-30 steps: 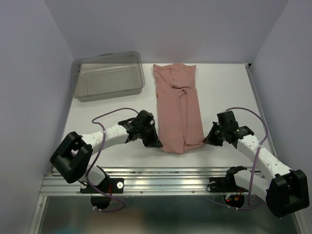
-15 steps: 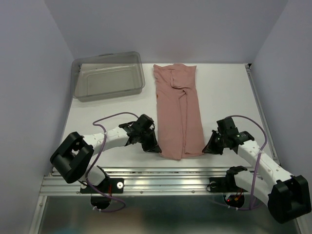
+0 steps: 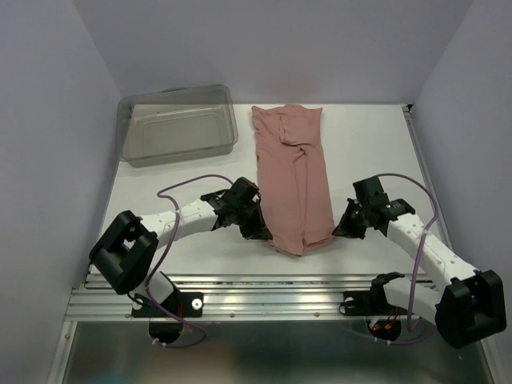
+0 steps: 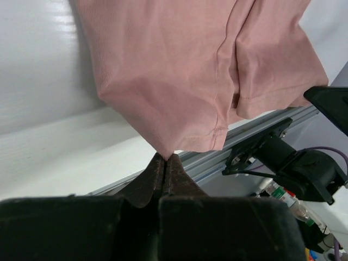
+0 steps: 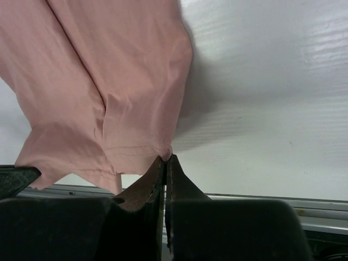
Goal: Roll the t-shirts
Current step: Roll the T-shirt to the center of the board.
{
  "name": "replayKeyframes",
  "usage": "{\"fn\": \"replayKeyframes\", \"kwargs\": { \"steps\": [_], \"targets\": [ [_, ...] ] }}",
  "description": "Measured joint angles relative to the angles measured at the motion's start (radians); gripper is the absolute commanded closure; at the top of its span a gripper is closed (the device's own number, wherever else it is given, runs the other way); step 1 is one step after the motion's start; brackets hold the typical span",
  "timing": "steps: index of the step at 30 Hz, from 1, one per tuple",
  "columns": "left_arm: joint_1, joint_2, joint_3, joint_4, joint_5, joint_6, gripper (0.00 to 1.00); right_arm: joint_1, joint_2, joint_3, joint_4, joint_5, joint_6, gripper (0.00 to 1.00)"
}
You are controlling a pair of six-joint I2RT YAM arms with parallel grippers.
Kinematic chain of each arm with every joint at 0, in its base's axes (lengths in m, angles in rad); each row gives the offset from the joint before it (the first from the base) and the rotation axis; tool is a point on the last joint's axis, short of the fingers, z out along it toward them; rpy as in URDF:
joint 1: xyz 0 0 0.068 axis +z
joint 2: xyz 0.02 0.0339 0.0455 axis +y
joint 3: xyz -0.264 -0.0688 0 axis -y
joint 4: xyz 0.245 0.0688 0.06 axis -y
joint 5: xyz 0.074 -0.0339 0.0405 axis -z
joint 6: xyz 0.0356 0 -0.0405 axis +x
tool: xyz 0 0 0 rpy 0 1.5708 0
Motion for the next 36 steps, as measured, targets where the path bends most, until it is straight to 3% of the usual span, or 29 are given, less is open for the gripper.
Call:
{"fn": "replayKeyframes", "kwargs": {
  "steps": [22, 29, 30, 31, 32, 33, 34, 36],
  "targets": [
    [0.085, 0.089, 0.054, -0.024, -0.064, 0.005, 1.0, 0.0, 0.177, 0.095, 0.058, 0.119, -0.037, 0.99],
    [0.092, 0.142, 0.097, -0.013, -0.085, 0.019, 1.0, 0.0, 0.244, 0.133, 0.102, 0.154, -0.052, 0.91],
    [0.092, 0.153, 0.106, -0.01, -0.089, 0.023, 0.97, 0.0, 0.263, 0.144, 0.116, 0.164, -0.053, 0.84],
    [0.092, 0.163, 0.113, -0.007, -0.093, 0.026, 0.87, 0.0, 0.272, 0.15, 0.122, 0.168, -0.053, 0.79],
    [0.092, 0.169, 0.117, -0.002, -0.097, 0.033, 0.82, 0.0, 0.285, 0.158, 0.13, 0.174, -0.056, 0.67],
    [0.092, 0.172, 0.119, -0.001, -0.098, 0.029, 0.76, 0.0, 0.297, 0.167, 0.142, 0.18, -0.06, 0.62],
    [0.093, 0.174, 0.12, 0.001, -0.101, 0.035, 0.62, 0.0, 0.307, 0.175, 0.154, 0.187, -0.061, 0.55],
    [0.095, 0.174, 0.127, -0.002, -0.109, 0.045, 0.53, 0.0, 0.316, 0.188, 0.167, 0.194, -0.067, 0.45]
  ]
}}
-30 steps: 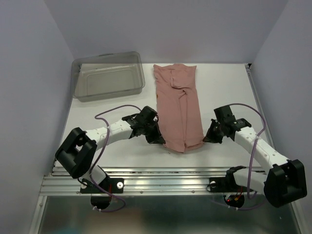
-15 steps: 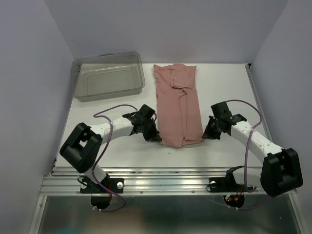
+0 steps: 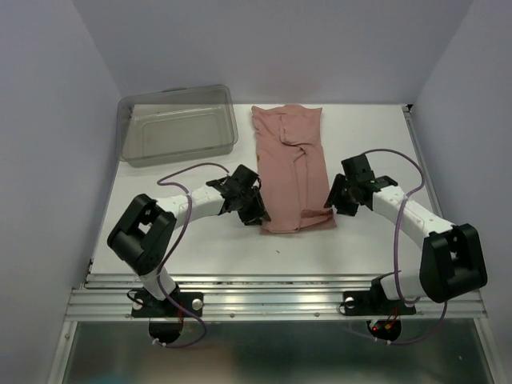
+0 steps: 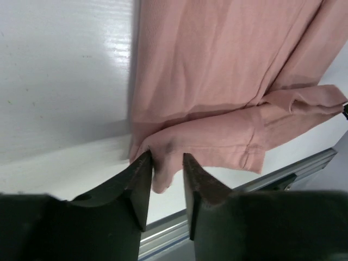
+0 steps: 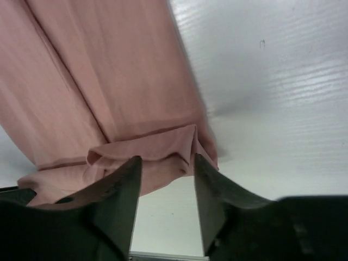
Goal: Roll the t-shirts
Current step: Roll the T-shirt to the center of the board.
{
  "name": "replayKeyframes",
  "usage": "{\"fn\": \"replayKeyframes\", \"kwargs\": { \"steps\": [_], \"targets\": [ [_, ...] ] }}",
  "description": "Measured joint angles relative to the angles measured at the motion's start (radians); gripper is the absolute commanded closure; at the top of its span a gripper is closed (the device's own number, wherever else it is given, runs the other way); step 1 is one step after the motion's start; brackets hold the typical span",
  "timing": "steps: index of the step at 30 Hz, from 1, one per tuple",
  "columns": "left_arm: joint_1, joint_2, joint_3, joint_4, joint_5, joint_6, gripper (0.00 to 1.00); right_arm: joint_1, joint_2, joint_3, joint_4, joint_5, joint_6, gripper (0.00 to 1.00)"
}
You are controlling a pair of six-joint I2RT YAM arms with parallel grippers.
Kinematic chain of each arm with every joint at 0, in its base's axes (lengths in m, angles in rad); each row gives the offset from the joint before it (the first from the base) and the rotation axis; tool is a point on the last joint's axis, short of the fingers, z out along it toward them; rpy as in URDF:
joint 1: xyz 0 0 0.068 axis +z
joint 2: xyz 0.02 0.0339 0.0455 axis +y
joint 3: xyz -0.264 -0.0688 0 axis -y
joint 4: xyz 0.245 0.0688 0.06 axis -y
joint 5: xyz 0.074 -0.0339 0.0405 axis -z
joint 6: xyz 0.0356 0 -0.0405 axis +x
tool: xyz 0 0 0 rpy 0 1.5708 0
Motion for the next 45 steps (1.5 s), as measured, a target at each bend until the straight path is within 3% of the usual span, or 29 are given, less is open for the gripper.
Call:
{"fn": "replayKeyframes", "kwargs": {
  "steps": [1, 8, 9, 10, 11, 12, 13, 14, 15, 20, 25, 31, 45],
  "targets": [
    [0.002, 0.0, 0.008, -0.001, -0.005, 0.004, 0.47, 0.0, 0.002, 0.008, 0.003, 0.001, -0.004, 0.44],
    [0.002, -0.059, 0.074, -0.055, -0.136, 0.032, 0.47, 0.0, -0.087, 0.014, 0.019, 0.003, -0.029, 0.43],
    [0.002, -0.076, 0.079, -0.063, -0.163, 0.036, 0.49, 0.0, -0.109, 0.01, 0.019, -0.001, -0.031, 0.47],
    [0.002, -0.105, 0.084, -0.076, -0.197, 0.04, 0.59, 0.0, -0.143, -0.002, 0.024, -0.006, -0.031, 0.51],
    [0.002, -0.13, 0.085, -0.084, -0.224, 0.042, 0.69, 0.0, -0.17, -0.016, 0.027, -0.014, -0.031, 0.65],
    [0.001, -0.163, 0.085, -0.096, -0.253, 0.046, 0.91, 0.0, -0.195, -0.035, 0.03, -0.024, -0.03, 0.73],
    [-0.001, -0.179, 0.085, -0.103, -0.272, 0.05, 1.0, 0.0, -0.217, -0.056, 0.034, -0.039, -0.028, 0.79],
    [-0.006, -0.2, 0.084, -0.108, -0.291, 0.06, 1.0, 0.0, -0.238, -0.086, 0.035, -0.059, -0.027, 0.89],
    [-0.014, -0.217, 0.082, -0.11, -0.304, 0.066, 1.0, 0.003, -0.252, -0.117, 0.039, -0.082, -0.018, 0.92],
    [-0.064, -0.242, 0.033, -0.108, -0.319, 0.079, 1.0, 0.114, -0.238, -0.188, 0.025, -0.116, 0.016, 0.97],
    [-0.082, -0.242, -0.018, -0.122, -0.318, 0.077, 1.0, 0.236, -0.177, -0.184, 0.065, -0.144, 0.047, 0.98],
    [-0.082, -0.242, -0.019, -0.128, -0.325, 0.078, 1.0, 0.257, -0.039, -0.173, 0.093, -0.163, 0.072, 0.97],
    [-0.082, -0.245, -0.019, -0.137, -0.343, 0.077, 1.0, 0.268, 0.119, -0.091, 0.199, -0.214, 0.09, 0.97]
  ]
}}
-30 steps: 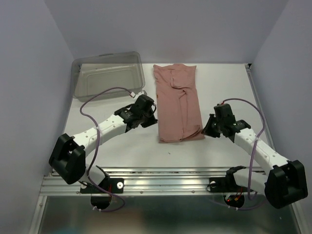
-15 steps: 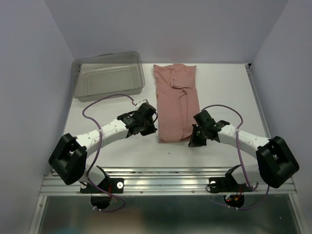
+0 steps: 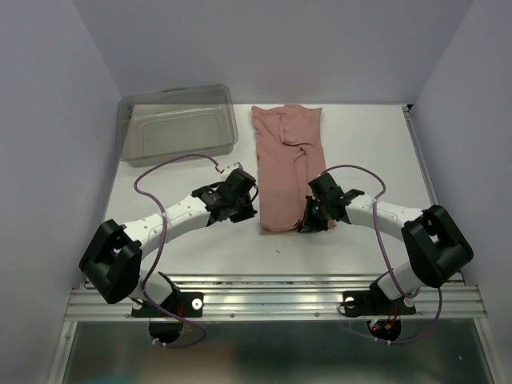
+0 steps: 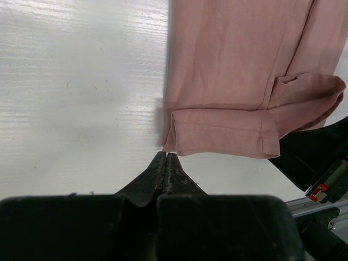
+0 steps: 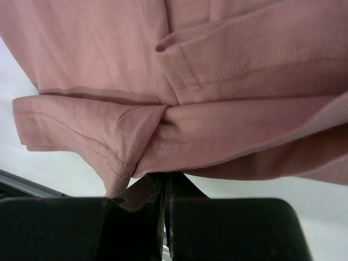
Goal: Roll the t-shirts
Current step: Roll the T-shirt to the center of the board.
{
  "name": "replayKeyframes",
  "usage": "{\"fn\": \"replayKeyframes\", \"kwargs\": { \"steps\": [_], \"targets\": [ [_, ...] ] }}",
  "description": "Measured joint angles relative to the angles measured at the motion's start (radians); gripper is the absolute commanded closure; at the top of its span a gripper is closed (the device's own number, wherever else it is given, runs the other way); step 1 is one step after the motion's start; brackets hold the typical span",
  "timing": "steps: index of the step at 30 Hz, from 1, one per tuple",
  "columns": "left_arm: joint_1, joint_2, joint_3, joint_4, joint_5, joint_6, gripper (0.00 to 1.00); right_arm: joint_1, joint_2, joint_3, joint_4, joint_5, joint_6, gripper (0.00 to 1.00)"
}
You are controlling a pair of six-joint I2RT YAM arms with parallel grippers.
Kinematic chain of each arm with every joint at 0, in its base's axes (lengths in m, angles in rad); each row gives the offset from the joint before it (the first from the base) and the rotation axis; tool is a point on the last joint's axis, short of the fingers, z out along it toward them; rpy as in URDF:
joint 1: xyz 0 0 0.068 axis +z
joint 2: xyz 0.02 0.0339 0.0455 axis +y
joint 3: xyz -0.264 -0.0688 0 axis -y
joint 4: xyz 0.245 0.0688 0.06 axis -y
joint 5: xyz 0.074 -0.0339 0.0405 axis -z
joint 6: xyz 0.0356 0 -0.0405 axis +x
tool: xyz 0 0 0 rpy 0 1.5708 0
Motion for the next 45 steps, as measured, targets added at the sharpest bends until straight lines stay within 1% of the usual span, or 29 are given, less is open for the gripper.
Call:
{"fn": "replayKeyframes", "kwargs": {
  "steps": [14, 26, 31, 35, 41, 45],
  "targets": [
    [0.0, -0.014, -0.003, -0.001, -0.008, -0.003, 1.0, 0.0, 0.1, 0.13, 0.025, 0.027, 0.0, 0.96],
    [0.0, -0.029, -0.02, 0.011, 0.012, 0.002, 1.0, 0.0, 0.214, 0.28, 0.03, 0.128, -0.01, 0.96],
    [0.0, -0.019, -0.022, 0.055, 0.061, 0.029, 1.0, 0.0, 0.193, 0.287, 0.021, 0.172, -0.022, 0.95],
    [0.0, 0.045, -0.012, 0.106, 0.114, 0.05, 1.0, -0.024, 0.117, 0.253, 0.011, 0.195, -0.033, 0.94],
    [0.0, 0.193, 0.013, 0.196, 0.131, 0.06, 1.0, -0.141, -0.019, 0.136, -0.01, 0.208, -0.064, 0.91],
    [0.0, 0.248, 0.013, 0.24, 0.129, 0.059, 1.0, -0.205, -0.044, 0.084, -0.04, 0.211, -0.105, 0.91]
  ]
}}
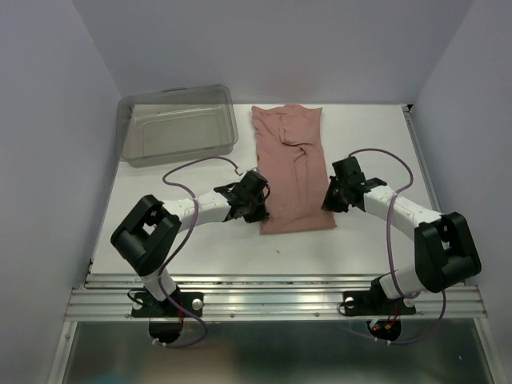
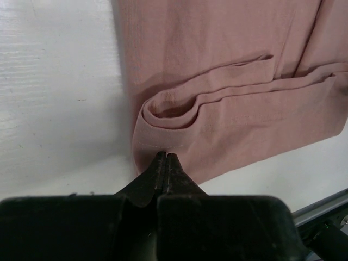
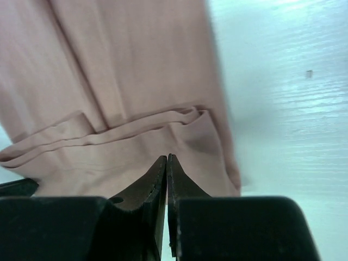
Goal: Roll the t-shirts
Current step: Roll the T-shirt to the center of the board.
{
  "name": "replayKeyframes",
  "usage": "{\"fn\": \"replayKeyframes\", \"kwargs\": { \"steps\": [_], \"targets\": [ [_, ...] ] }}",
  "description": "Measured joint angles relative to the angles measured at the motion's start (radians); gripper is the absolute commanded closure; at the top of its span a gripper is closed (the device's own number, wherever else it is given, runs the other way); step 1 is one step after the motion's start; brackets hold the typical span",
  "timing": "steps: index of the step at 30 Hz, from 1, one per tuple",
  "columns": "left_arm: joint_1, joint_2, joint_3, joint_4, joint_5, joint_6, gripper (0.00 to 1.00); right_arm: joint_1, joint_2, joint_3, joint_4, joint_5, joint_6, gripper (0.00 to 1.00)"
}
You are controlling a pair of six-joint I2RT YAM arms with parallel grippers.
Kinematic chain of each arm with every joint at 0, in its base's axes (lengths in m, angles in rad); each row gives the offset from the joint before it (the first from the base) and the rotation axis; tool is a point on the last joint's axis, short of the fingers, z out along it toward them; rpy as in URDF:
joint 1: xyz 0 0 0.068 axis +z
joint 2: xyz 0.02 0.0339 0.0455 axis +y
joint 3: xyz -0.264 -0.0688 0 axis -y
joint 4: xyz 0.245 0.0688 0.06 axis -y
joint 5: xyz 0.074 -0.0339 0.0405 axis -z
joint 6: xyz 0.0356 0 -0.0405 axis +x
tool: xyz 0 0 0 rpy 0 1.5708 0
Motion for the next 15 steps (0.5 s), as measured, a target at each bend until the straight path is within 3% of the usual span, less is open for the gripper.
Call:
{"fn": "replayKeyframes", "kwargs": {
  "steps": [15],
  "targets": [
    [0.0, 0.062, 0.011, 0.011, -0.086, 0.007, 1.0, -0.032, 0.097, -0.023, 0.01, 0.034, -0.079, 0.93]
  ]
}}
